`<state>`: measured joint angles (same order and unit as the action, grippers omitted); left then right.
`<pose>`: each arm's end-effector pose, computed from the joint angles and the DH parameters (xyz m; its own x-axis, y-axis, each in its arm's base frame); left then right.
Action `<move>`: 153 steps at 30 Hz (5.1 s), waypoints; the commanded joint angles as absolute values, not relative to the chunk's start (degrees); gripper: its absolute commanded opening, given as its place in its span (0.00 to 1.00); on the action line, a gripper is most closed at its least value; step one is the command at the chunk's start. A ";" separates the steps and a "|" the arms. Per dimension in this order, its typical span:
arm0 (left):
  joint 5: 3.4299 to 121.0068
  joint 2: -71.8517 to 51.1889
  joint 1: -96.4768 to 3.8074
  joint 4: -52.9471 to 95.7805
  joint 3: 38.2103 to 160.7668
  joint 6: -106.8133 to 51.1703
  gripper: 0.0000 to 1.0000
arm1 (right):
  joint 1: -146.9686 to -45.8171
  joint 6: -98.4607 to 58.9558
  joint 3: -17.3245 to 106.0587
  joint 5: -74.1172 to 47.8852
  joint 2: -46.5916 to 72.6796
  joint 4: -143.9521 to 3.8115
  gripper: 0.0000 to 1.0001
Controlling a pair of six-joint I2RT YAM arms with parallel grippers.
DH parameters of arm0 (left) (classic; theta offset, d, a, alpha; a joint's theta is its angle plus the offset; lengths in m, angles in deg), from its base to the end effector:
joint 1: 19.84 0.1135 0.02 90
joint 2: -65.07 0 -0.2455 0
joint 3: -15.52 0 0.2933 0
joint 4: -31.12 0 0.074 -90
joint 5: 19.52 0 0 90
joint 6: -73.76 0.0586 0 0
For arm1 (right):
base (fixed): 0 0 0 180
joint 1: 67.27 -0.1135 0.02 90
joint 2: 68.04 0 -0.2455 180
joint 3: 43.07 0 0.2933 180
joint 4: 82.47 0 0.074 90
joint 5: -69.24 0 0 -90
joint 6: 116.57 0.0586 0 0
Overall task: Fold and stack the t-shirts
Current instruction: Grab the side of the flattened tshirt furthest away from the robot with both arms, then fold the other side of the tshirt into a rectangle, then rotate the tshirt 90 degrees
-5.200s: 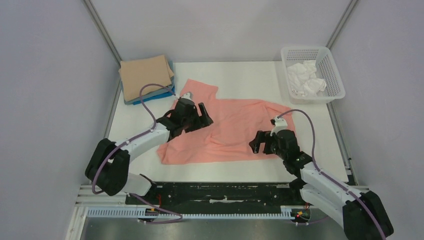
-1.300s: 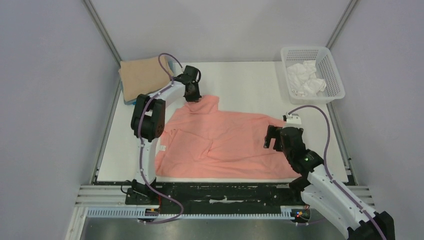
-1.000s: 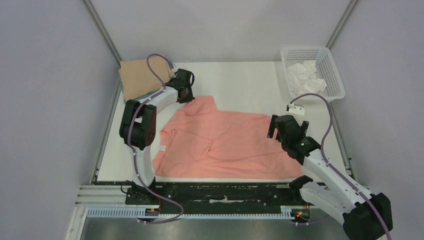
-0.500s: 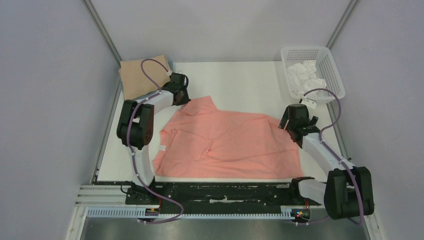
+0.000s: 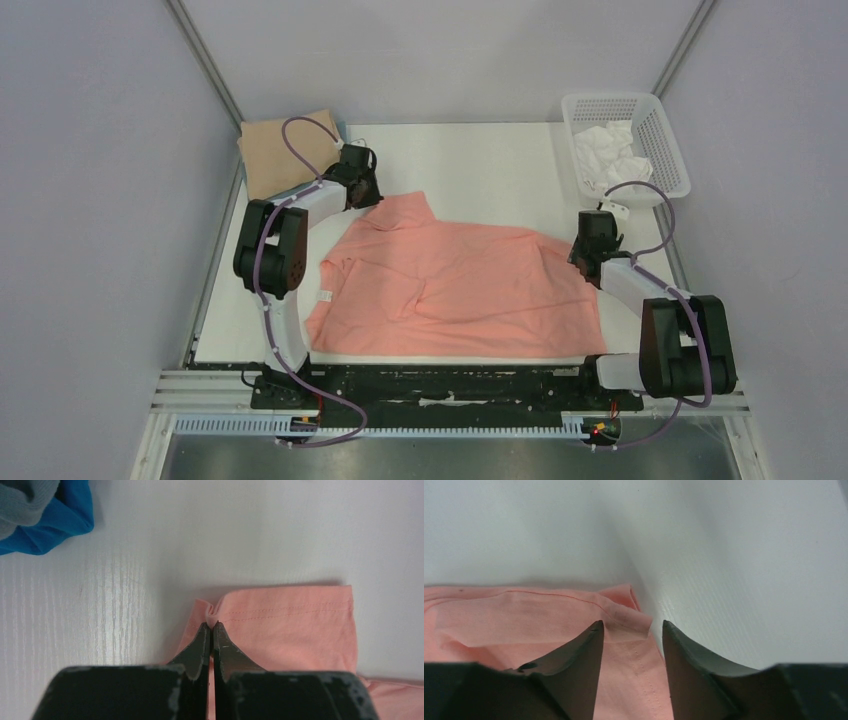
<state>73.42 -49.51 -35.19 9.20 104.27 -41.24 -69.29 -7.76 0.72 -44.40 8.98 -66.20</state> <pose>0.4591 -0.1229 0.1109 -0.7446 -0.2333 -0.6254 -0.0922 0.9639 -0.2497 0.2938 -0.0132 0.0949 -0.6458 0.2728 -0.7131 0.4608 0.8840 -0.0792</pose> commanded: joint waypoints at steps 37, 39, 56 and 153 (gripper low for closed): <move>51.21 -38.94 -35.81 23.44 95.68 -42.52 0.02 | -70.61 -17.65 3.89 -25.44 4.21 -75.10 0.00; 49.69 -36.59 -36.13 23.36 92.75 -42.66 0.02 | -71.69 -17.43 2.88 -25.28 2.85 -73.88 0.00; 66.44 0.00 -48.61 12.81 65.40 -48.61 0.02 | -74.21 -14.54 -2.35 -32.20 -14.42 -57.85 0.00; 87.21 2.34 -68.50 10.31 63.09 -55.78 0.85 | -74.30 -8.51 -14.96 -33.00 -34.07 -60.76 0.98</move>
<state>75.43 4.13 -71.45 5.23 61.10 -60.01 -74.18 -8.15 -13.97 -37.14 -34.19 -56.40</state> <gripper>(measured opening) 0.844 0.979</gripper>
